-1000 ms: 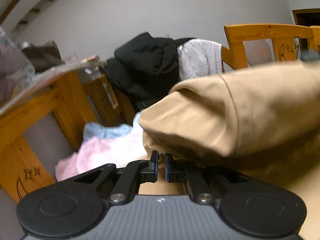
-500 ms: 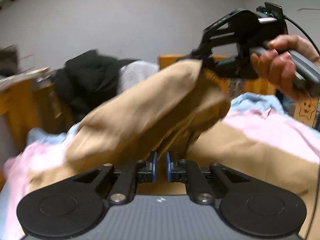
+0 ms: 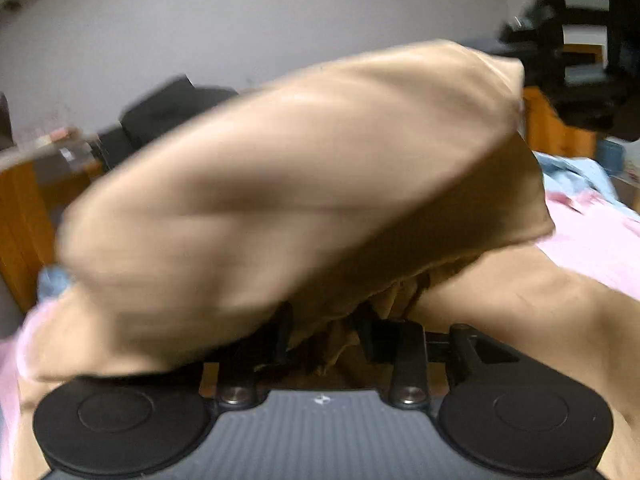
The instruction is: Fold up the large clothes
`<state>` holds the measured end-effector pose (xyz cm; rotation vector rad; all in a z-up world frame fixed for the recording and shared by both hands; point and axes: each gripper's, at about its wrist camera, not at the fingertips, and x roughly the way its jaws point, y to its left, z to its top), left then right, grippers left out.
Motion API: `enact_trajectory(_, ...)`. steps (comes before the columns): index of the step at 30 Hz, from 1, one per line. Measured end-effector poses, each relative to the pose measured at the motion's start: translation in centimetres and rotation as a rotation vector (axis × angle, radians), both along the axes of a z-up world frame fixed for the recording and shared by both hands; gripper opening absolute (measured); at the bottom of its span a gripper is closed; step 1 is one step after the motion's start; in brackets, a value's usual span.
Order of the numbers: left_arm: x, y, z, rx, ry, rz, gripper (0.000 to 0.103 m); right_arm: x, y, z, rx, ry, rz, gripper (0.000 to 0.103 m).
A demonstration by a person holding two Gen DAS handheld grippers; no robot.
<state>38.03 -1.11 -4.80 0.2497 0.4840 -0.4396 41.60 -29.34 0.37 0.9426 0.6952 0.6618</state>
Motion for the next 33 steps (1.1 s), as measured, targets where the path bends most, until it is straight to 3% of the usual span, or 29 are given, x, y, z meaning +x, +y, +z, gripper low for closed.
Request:
enact_trajectory(4, -5.6, 5.2, -1.0, -0.109, 0.135, -0.058, 0.041, -2.2, -2.0, -2.2, -0.022, -0.005, 0.069, 0.002)
enact_trajectory(7, -8.7, 9.2, -1.4, -0.177, 0.234, 0.001, 0.044, -4.5, -2.5, -4.2, -0.093, 0.002, 0.142, 0.005)
enact_trajectory(9, -9.6, 11.7, -1.1, -0.240, 0.265, 0.087, 0.050, -6.1, -2.6, -6.3, -0.163, 0.054, 0.168, 0.013)
enact_trajectory(12, -8.4, 15.1, -0.7, -0.331, 0.304, 0.242, 0.051, -8.0, -3.4, -9.0, -0.260, 0.138, 0.169, 0.019)
enact_trajectory(14, -6.8, 16.8, -0.6, -0.376, 0.326, 0.321, 0.051, -8.9, -4.7, -9.6, -0.262, 0.156, 0.144, 0.031)
enact_trajectory(16, -4.6, 17.8, -0.6, -0.403, 0.357, 0.370, 0.051, -9.4, -6.2, -9.2, -0.257, 0.145, 0.088, 0.044)
enact_trajectory(19, -1.7, 17.2, -0.9, -0.396, 0.386, 0.416, 0.051, -8.7, -8.1, -8.4, -0.238, 0.141, -0.006, 0.047)
enact_trajectory(23, 1.0, 16.0, -2.0, -0.423, 0.431, 0.448, 0.051, -4.4, -7.9, -8.7, -0.344, 0.178, -0.085, 0.044)
enact_trajectory(25, 1.3, 15.4, -2.4, -0.425, 0.447, 0.453, 0.049, -2.1, -6.9, -10.0, -0.369, 0.208, -0.059, 0.037)
enact_trajectory(28, 1.9, 14.7, -2.6, -0.416, 0.479, 0.446, 0.043, 0.4, -5.4, -11.9, -0.359, 0.257, 0.005, 0.034)
enact_trajectory(29, 2.0, 14.4, -2.5, -0.407, 0.487, 0.440, 0.037, 0.9, -4.7, -12.0, -0.353, 0.267, 0.019, 0.031)
enact_trajectory(31, 2.4, 13.9, -2.5, -0.400, 0.499, 0.414, 0.004, 1.5, -3.9, -11.8, -0.382, 0.245, 0.036, 0.007)
enact_trajectory(33, 2.3, 13.3, -2.1, -0.392, 0.477, 0.416, 0.000, 1.6, -3.4, -10.3, -0.452, 0.164, 0.003, 0.003)
